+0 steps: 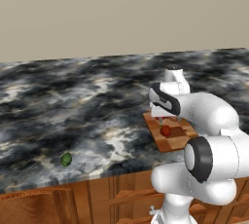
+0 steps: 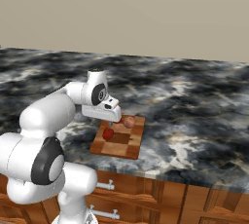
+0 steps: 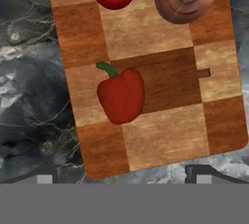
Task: Place the avocado, onion, tomato, and bell pepper on the cutting board.
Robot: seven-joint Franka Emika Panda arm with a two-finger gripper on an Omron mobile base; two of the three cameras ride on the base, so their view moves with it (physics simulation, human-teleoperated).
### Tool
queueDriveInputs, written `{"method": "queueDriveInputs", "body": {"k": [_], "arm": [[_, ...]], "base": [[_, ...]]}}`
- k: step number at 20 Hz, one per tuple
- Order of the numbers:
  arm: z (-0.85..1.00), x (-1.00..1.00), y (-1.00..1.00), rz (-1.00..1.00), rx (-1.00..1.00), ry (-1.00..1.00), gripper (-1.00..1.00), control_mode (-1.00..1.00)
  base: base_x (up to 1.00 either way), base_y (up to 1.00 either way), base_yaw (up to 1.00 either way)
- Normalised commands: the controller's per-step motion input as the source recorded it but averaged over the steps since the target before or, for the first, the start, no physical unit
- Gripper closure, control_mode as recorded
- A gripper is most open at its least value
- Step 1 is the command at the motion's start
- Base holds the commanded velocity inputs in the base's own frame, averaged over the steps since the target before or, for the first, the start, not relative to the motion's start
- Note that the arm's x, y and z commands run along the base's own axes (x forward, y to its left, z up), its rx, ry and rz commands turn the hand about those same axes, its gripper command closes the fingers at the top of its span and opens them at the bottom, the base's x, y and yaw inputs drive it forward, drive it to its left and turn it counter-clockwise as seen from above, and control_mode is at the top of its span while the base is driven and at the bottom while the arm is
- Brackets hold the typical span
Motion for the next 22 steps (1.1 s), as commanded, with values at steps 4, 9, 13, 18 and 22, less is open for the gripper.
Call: {"method": "queueDriveInputs", "body": {"k": [4, 9, 13, 18, 22], "arm": [[0.12, -0.04, 0.46, -0.02, -0.04, 0.02, -1.0, -1.0], [-0.01, -0.18, 0.69, 0.0, -0.02, 0.0, -1.0, -1.0], [0.0, -0.21, 0.72, 0.0, 0.0, 0.03, -1.0, -1.0], [0.0, -0.27, 0.66, 0.0, -0.01, 0.01, -1.0, -1.0], [0.0, -0.22, 0.57, 0.0, -0.01, 0.0, -1.0, -1.0]], "base": [[0.0, 0.0, 0.0], [0.0, 0.0, 0.0], [0.0, 0.0, 0.0], [0.0, 0.0, 0.0], [0.0, 0.0, 0.0]]}}
